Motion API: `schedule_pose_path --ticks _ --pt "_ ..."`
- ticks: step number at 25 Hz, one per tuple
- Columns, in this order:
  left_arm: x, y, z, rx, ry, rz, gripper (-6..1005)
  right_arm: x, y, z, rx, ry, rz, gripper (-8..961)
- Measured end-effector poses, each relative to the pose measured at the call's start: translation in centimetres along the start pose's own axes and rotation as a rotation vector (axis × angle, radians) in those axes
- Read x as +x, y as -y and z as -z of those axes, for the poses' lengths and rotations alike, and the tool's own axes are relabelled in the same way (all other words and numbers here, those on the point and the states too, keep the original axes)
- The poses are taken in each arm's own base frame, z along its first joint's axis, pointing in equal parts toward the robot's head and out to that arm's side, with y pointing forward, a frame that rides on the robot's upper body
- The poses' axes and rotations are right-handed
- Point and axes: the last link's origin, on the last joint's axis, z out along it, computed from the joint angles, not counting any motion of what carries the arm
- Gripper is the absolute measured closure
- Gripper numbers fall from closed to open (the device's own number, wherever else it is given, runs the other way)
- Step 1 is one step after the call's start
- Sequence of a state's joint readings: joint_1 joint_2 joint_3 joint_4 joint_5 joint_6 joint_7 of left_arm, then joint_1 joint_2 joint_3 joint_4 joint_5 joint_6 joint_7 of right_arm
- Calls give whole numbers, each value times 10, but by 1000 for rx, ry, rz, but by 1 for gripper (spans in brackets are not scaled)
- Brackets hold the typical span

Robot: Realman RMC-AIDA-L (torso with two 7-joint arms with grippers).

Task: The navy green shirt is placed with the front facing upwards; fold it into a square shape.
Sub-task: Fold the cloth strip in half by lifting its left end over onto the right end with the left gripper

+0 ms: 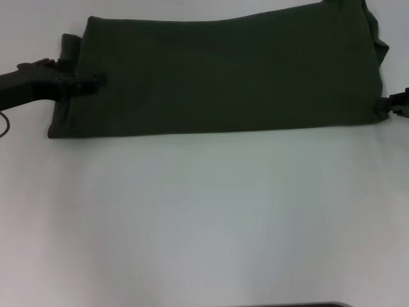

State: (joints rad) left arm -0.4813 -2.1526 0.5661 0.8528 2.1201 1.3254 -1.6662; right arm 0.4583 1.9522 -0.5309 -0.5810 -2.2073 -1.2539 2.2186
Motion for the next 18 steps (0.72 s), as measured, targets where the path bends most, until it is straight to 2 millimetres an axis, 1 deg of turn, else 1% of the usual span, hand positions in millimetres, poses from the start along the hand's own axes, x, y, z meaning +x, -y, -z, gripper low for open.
schedule_pose_path --ticks 8,9,12,18 --pt "-7 7 7 34 20 22 48 -1 3 4 6 15 -2 944" --pt "-11 12 11 52 51 38 48 -2 3 4 6 15 0 944" --pt "-15 17 18 58 93 71 48 -1 2 4 4 15 6 944" --pt "-22 28 35 28 158 194 48 -2 2 5 1 14 8 944"
